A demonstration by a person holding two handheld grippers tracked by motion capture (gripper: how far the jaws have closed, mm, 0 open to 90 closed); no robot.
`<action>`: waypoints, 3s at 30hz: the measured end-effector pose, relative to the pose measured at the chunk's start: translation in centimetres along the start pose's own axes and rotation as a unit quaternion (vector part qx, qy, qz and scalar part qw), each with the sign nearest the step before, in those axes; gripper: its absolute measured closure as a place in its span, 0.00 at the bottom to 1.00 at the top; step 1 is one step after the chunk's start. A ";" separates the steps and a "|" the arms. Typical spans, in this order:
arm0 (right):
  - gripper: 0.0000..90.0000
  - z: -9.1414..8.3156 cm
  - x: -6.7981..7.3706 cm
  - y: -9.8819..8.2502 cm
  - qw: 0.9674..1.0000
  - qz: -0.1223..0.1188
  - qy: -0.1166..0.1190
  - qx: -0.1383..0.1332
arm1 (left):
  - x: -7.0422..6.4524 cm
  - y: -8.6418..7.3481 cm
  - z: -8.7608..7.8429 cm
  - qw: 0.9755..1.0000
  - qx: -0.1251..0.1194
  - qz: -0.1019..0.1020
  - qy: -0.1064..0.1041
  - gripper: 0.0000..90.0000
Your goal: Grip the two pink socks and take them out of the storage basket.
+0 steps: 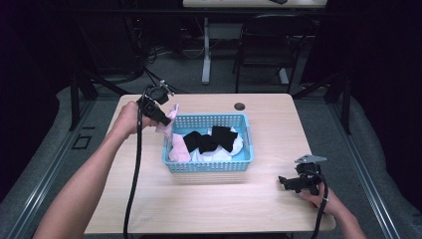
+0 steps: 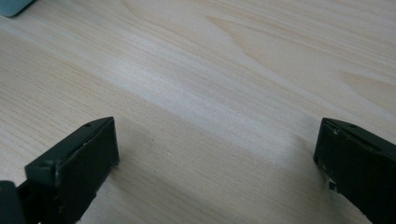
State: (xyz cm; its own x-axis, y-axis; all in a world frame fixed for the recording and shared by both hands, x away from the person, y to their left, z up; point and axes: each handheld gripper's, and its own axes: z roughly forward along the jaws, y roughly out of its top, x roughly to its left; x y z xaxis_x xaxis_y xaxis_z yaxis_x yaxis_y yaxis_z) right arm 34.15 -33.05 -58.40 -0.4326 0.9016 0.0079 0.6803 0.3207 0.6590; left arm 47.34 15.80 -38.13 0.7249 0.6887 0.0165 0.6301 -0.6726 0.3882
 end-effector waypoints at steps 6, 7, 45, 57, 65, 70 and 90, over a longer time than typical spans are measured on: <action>0.00 0.0 0.0 0.0 1.000 0.000 0.000 0.000 | 0.9 -0.8 -0.6 1.000 -0.002 -0.008 0.007 0.93; 0.00 0.0 0.0 0.0 1.000 -0.001 0.000 0.000 | 1.0 -0.9 -0.8 1.000 0.001 -0.010 0.008 0.93; 0.00 0.0 0.0 0.0 1.000 0.000 -0.001 0.000 | 6.8 -9.0 -0.4 0.995 0.028 -0.093 0.026 0.93; 0.00 0.0 0.0 0.0 1.000 0.001 0.000 -0.002 | 8.9 -13.0 3.6 0.988 0.058 -0.144 0.013 0.93; 0.00 0.0 0.1 0.0 1.000 0.002 -0.001 -0.003 | 9.3 -14.8 6.3 0.983 0.073 -0.167 -0.003 0.93; 0.00 0.0 0.1 0.0 1.000 0.003 -0.002 -0.001 | 9.5 -15.9 7.9 0.978 0.080 -0.191 -0.008 0.75; 0.00 0.0 0.1 0.0 1.000 0.002 -0.001 -0.002 | 5.4 -9.5 1.2 0.993 -0.042 -0.110 0.008 0.14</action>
State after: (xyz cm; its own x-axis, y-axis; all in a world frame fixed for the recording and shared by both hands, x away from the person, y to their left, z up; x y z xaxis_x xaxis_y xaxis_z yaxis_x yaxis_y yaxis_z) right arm 34.15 -32.97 -58.40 -0.4278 0.9039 0.0086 0.6801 0.3156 0.6617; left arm 45.65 25.61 -42.86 0.5667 0.8216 -0.0622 0.7470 -0.4805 0.4595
